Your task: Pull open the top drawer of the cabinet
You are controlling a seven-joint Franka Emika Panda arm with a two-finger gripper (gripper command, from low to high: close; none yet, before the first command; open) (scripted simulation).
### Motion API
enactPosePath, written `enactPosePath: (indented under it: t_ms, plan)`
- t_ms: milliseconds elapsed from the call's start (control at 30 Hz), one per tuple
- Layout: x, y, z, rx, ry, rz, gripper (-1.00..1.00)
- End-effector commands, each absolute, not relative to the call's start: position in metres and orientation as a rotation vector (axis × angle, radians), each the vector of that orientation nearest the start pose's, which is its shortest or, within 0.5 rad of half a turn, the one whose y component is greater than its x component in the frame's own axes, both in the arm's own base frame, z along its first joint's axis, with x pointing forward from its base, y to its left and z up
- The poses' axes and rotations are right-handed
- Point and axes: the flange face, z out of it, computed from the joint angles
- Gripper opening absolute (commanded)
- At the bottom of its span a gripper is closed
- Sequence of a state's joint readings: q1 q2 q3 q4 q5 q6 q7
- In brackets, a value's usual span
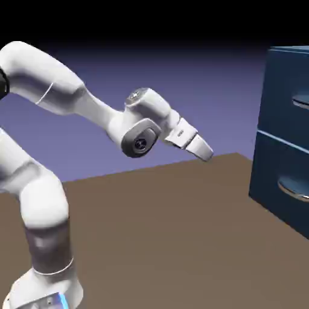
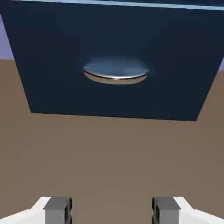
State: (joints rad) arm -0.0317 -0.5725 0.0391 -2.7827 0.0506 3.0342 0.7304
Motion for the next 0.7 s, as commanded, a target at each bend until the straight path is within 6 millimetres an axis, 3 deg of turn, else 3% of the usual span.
enactPosePath:
  t_ms: [0, 367, 667]
  plan:
    - [0.397, -0.004, 0.483, -2.415, 1.020, -1.100, 0.00]
    - [0.423, -0.022, 0.592, -2.057, 1.261, -1.315, 0.00]
    - [0.448, -0.009, 0.645, -1.793, 1.341, -1.386, 0.00]
